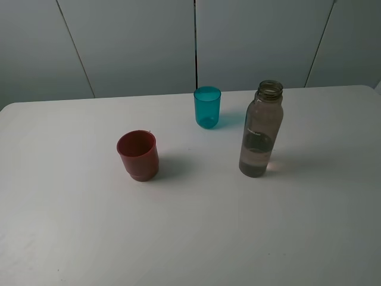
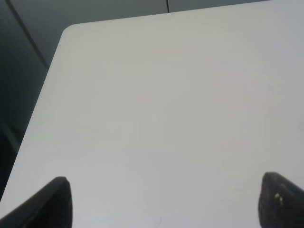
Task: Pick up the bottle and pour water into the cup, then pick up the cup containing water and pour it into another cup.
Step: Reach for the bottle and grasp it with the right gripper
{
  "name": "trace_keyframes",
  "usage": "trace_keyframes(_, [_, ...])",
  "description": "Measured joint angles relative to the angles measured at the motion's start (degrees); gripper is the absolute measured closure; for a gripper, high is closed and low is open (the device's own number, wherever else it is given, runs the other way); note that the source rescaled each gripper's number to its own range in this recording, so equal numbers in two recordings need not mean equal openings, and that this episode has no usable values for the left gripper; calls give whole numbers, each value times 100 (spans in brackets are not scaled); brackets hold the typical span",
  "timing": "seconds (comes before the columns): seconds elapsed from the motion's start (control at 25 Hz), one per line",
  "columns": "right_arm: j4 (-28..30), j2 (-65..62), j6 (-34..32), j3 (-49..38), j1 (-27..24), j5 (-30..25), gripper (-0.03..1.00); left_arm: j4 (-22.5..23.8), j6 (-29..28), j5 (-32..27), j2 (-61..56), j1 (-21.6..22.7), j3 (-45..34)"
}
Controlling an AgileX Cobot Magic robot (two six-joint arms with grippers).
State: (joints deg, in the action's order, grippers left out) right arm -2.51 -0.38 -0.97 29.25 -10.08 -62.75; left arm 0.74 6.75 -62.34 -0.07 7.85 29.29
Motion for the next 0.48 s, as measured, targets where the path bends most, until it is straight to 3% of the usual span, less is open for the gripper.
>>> trace_keyframes(0.48, [95, 0, -190, 0, 0, 0, -3, 0, 0, 0, 0, 0, 0])
